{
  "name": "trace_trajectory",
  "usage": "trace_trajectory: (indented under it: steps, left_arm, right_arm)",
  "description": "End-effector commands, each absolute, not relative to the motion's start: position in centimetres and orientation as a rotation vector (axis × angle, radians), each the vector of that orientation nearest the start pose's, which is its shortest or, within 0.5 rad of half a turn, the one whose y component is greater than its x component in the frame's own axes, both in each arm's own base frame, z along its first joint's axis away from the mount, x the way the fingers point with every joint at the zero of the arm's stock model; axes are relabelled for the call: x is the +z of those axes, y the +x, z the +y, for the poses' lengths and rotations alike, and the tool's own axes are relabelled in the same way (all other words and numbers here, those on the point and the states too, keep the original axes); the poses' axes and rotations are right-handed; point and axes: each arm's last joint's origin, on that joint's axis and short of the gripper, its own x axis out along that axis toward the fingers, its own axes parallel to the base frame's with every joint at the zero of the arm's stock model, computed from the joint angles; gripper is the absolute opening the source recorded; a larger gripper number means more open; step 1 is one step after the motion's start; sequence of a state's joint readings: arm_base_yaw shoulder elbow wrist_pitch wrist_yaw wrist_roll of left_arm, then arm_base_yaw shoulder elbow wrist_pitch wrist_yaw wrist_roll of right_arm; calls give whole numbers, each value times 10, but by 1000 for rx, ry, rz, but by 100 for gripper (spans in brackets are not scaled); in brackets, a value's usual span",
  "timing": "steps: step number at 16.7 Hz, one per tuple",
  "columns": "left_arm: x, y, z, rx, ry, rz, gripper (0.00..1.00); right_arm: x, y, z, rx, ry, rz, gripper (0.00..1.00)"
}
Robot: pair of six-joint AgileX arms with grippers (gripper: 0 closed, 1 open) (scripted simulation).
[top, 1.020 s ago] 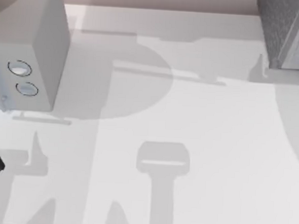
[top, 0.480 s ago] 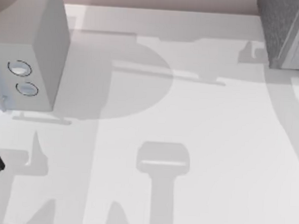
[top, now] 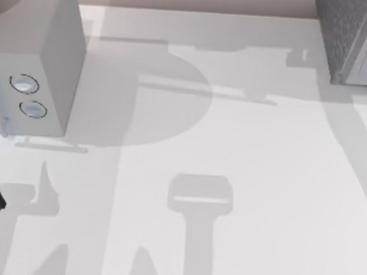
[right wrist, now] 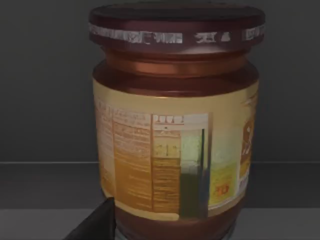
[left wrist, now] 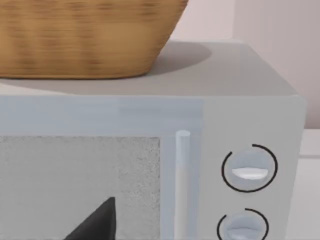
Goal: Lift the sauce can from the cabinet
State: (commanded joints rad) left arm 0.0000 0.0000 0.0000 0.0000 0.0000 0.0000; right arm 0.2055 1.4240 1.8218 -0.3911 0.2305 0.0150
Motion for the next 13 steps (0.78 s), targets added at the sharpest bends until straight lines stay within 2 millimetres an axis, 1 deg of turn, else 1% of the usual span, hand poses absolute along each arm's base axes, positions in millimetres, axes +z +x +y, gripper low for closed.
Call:
trace_trajectory:
  steps: [2,4,6,10,13]
  left_arm:
    - [160,106,-1,0,0,0,100]
    - [160,106,-1,0,0,0,100]
    - [160,106,-1,0,0,0,100]
    - [160,106,-1,0,0,0,100]
    - [160,106,-1,0,0,0,100]
  right_arm:
    - [507,304,67,-11,-3,4,100]
    - [505,319,75,-10,-3,2,100]
    - [507,324,80,-11,0,-9,100]
    - [506,325,78,-13,-1,-5,100]
    - [508,337,79,-11,0,-9,100]
